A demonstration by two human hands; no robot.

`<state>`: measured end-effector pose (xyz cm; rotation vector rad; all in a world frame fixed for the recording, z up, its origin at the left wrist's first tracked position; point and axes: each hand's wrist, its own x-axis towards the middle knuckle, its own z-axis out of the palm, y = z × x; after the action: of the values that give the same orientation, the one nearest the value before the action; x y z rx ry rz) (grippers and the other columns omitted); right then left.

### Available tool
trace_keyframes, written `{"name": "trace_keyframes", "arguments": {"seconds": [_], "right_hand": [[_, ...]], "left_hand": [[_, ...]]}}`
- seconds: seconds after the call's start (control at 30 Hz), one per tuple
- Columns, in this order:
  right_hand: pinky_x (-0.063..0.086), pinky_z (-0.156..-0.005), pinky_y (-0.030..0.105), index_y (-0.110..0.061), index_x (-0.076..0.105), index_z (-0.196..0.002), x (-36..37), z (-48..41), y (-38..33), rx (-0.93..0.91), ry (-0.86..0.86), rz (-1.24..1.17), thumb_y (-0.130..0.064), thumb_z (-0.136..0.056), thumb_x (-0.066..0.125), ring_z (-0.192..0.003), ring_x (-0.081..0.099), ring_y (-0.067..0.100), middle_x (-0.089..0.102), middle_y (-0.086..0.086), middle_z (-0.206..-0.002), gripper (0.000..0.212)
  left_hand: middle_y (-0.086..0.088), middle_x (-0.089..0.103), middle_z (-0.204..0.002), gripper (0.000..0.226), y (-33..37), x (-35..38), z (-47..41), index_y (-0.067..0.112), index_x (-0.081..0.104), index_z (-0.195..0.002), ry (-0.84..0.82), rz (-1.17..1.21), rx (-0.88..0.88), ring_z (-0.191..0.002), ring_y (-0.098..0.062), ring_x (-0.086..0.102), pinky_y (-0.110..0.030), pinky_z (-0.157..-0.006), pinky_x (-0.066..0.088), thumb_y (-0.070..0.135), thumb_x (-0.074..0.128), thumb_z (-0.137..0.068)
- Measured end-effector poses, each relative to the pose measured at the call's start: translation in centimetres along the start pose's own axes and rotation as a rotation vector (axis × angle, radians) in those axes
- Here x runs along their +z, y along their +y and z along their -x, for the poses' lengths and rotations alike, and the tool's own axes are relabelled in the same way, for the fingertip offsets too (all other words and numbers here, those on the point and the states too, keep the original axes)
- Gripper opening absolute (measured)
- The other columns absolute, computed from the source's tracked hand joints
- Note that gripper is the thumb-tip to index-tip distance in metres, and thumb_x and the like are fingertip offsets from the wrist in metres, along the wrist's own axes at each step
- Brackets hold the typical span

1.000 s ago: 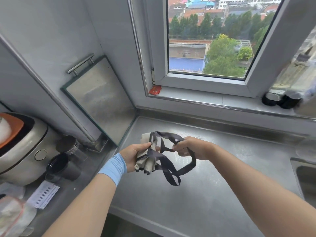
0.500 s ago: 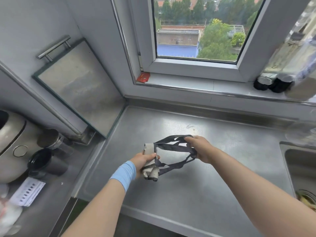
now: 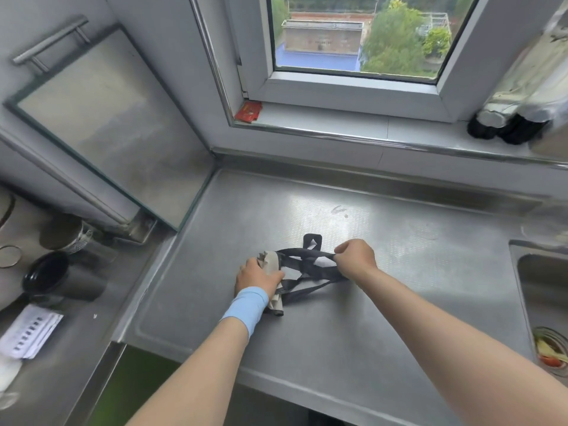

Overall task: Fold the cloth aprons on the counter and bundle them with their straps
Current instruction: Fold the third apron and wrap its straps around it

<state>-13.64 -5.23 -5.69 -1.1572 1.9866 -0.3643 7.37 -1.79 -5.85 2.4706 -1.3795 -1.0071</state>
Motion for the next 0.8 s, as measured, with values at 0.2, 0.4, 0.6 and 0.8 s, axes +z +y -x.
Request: {"name": "trace_keyframes", "arguments": {"seconds": [0.2, 0.4, 0.6, 0.8], "right_hand": [[0.038, -0.05, 0.023, -0.015, 0.063, -0.061, -0.5, 2.4, -3.1, -0.069, -0.081, -0.139, -0.028, -0.078, 0.065, -0.049, 0.05, 0.016, 0.059, -0.003, -0.053, 0.022], [0.051, -0.055, 0.028, -0.003, 0.065, -0.093, 1.3, 4.2, -6.7, -0.077, -0.482, -0.535, -0.022, -0.09, 0.072, -0.06, 0.066, 0.023, 0.069, 0.011, -0.073, 0.02], [0.058, -0.066, 0.027, -0.002, 0.073, -0.086, 5.8, 5.5, -7.6, -0.025, -0.478, -0.541, -0.013, -0.086, 0.075, -0.062, 0.059, 0.013, 0.061, 0.004, -0.068, 0.011], [0.043, -0.05, 0.02, -0.011, 0.059, -0.058, 8.3, 6.3, -8.2, -0.037, -0.477, -0.498, -0.005, -0.086, 0.059, -0.058, 0.049, 0.013, 0.053, 0.003, -0.063, 0.029]], "left_hand": [[0.003, 0.044, -0.103, 0.031, 0.1, 0.1, 1.0, 0.021, 0.051, -0.093, 0.215, -0.043, 0.27, -0.075, -0.025, 0.055, -0.028, -0.065, 0.042, 0.029, 0.077, -0.077], [0.005, 0.049, -0.082, 0.014, 0.0, -1.4, 0.4, 0.022, 0.067, -0.08, 0.058, 0.116, 0.334, -0.074, -0.014, 0.05, -0.022, -0.077, 0.042, 0.009, 0.065, -0.082], [-0.005, 0.057, -0.08, 0.021, -1.2, -3.5, 0.5, 0.017, 0.063, -0.07, -0.172, 0.225, 0.251, -0.081, -0.032, 0.063, -0.044, -0.081, 0.057, 0.014, 0.042, -0.074], [0.001, 0.046, -0.06, 0.041, -3.3, -4.5, 0.4, 0.008, 0.059, -0.065, -0.15, 0.103, 0.236, -0.057, -0.016, 0.039, -0.023, -0.053, 0.039, 0.046, 0.068, -0.078]]}}
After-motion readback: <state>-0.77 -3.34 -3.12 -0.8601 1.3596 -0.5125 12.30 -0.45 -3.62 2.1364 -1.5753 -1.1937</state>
